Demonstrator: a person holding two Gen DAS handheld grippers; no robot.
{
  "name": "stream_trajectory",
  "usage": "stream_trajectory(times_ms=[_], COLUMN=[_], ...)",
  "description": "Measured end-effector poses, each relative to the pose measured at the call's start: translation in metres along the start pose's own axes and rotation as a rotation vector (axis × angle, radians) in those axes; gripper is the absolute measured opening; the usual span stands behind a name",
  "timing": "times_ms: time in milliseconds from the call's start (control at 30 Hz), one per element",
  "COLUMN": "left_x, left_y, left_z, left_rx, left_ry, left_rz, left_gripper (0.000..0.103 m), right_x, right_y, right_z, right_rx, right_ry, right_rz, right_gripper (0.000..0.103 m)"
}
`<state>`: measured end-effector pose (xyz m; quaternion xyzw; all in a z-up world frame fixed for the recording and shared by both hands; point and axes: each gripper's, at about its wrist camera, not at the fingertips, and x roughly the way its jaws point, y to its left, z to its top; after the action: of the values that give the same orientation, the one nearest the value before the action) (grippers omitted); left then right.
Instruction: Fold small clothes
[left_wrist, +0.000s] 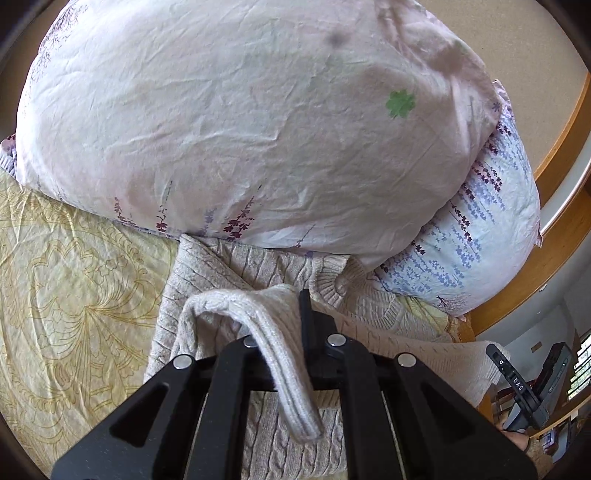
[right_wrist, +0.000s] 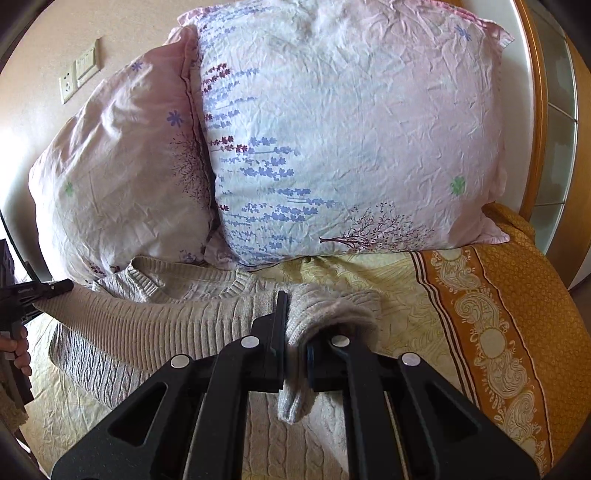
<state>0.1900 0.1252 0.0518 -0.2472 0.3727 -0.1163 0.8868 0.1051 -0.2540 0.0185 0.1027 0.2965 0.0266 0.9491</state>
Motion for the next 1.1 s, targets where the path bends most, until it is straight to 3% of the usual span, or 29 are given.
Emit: stream_trajectory(times_ms=[133, 300, 500, 567, 633, 733, 967, 1100], left_x=[0.025, 0.057, 0.066, 0.068, 0.069, 0.062, 0.041, 0.021], left_y=[0.006, 0.019, 0.027, 0.029, 0.029, 0.025, 0.03, 0.033], left_z=[0.007, 0.004, 0.005, 0.007, 0.011, 0.017, 0.015, 0.006], left_rx=[-0.038, -0.123, -0.198, -0.228, -0.257, -0.255, -0.22, -0.115], left_ry=[0.025, 0.106, 0.111, 0.112, 0.105, 0.072, 0.045, 0.049], left_rz=[0.013, 0.066, 0.057, 0.049, 0.044, 0.045, 0.081, 0.126], left_gripper=[0.006, 0.007, 0.009, 0.019, 0.048, 0.065, 0.065, 0.065], right_x=[0.033, 0.076, 0.095, 0.103, 0.108, 0.108, 0.096, 0.079], right_y=[-0.012, -0.043, -0.055, -0.06, -0.064, -0.061, -0.062, -0.074], right_z=[0.003, -0.007, -0.002, 0.001, 0.003, 0.009, 0.015, 0.017], right_rx=[0.074, 0.319, 0.458, 0.529, 0.603, 0.623, 0.607, 0.576], right_ry=[0.069, 0.209, 0.27, 0.302, 0.316, 0.299, 0.265, 0.241], right_rz=[0.008, 0.046, 0.106, 0.144, 0.195, 0.223, 0.207, 0.159], right_gripper=[0.008, 0.008, 0.01, 0.021, 0.049, 0.065, 0.069, 0.069])
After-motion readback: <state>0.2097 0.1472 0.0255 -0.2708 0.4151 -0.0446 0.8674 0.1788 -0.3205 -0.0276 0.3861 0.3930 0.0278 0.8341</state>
